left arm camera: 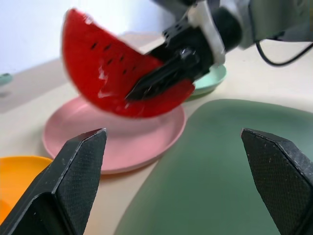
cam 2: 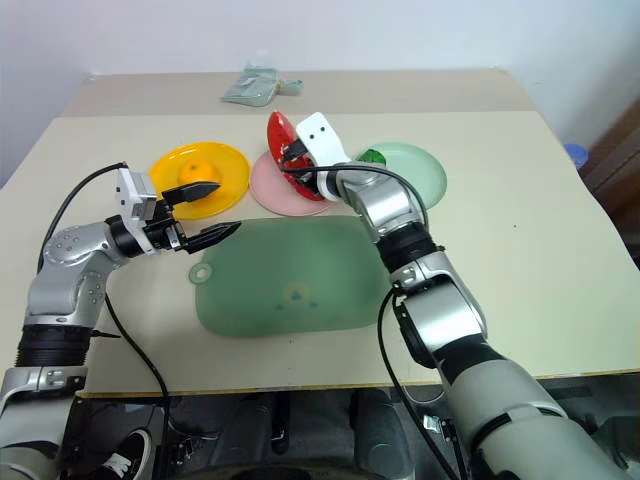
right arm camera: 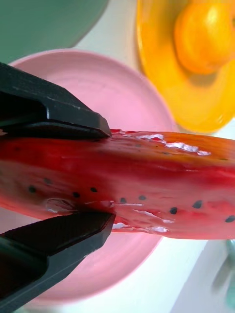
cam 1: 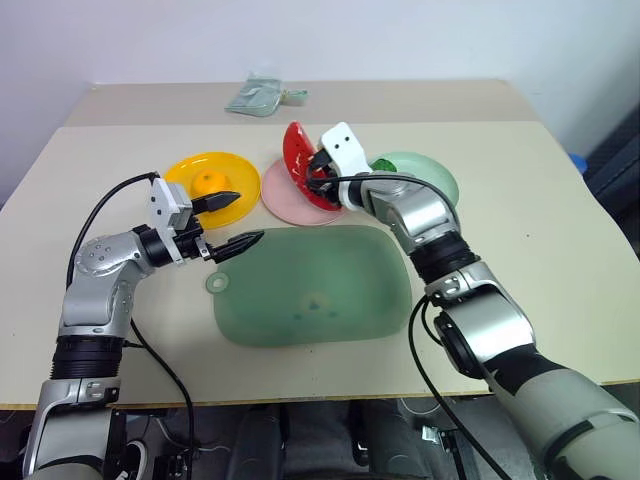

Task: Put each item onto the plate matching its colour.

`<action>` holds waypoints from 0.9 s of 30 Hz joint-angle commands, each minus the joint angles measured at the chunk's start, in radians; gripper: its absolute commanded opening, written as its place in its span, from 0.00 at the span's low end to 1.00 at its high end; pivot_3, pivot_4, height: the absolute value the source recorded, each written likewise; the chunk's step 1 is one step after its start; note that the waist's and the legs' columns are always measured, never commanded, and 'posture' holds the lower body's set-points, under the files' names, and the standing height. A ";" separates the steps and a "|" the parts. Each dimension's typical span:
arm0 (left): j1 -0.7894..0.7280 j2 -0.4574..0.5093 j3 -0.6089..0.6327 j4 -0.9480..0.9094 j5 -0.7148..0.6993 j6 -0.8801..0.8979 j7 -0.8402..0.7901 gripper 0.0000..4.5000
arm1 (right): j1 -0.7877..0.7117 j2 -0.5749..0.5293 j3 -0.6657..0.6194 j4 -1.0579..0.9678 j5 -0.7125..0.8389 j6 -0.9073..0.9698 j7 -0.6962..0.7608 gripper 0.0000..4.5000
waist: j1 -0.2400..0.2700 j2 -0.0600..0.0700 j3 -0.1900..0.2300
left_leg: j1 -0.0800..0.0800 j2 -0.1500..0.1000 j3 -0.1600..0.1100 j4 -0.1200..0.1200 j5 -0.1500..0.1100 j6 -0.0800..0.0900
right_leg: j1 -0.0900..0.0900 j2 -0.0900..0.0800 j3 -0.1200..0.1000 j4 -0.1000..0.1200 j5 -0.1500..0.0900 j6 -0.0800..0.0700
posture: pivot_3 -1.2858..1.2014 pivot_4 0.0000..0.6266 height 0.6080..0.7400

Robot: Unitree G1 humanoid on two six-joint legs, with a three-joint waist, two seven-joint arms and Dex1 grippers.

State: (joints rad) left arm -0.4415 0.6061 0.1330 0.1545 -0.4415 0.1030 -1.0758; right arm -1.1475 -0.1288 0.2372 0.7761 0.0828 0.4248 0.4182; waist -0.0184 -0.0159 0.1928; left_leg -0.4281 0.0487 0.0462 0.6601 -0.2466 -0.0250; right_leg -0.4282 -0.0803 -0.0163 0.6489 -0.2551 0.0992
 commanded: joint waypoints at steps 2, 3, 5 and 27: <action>0.023 0.017 0.038 -0.042 -0.014 -0.008 0.013 1.00 | -0.060 0.010 -0.046 0.141 -0.028 -0.129 0.013 0.77 | 0.001 0.000 0.000 | 0.000 0.000 0.000 0.000 0.000 0.000 | 0.000 0.000 0.000 0.000 0.000 0.000 | 0.52 0.24 1.00; 0.029 0.018 0.041 -0.045 -0.015 -0.012 0.015 1.00 | -0.065 0.010 -0.053 0.155 -0.030 -0.141 0.018 0.89 | -0.001 0.000 0.000 | 0.000 0.000 0.000 0.000 0.000 0.000 | 0.000 0.000 0.000 0.000 0.000 0.000 | 0.52 0.24 1.00; 0.035 0.017 0.045 -0.050 -0.019 -0.012 0.016 1.00 | -0.075 0.010 -0.067 0.173 -0.033 -0.155 0.021 0.99 | -0.002 0.000 0.000 | 0.000 0.000 0.000 0.000 0.000 0.000 | 0.000 0.000 0.000 0.000 0.000 0.000 | 0.52 0.24 1.00; 0.078 0.144 0.155 0.033 -0.144 0.000 -0.239 1.00 | 0.801 -0.515 -0.369 -1.082 0.528 -0.055 0.701 0.99 | 0.000 0.000 0.000 | 0.003 0.001 0.001 -0.001 0.000 0.000 | 0.002 0.001 0.001 -0.001 0.000 0.001 | 0.52 0.24 1.00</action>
State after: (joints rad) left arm -0.3735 0.7292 0.2473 0.2045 -0.5582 0.1012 -1.3031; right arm -0.3599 -0.6200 -0.1027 -0.2424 0.5789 0.3856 1.0878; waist -0.0187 -0.0156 0.1930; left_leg -0.4250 0.0494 0.0470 0.6593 -0.2467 -0.0249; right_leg -0.4261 -0.0793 -0.0147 0.6480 -0.2547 0.1000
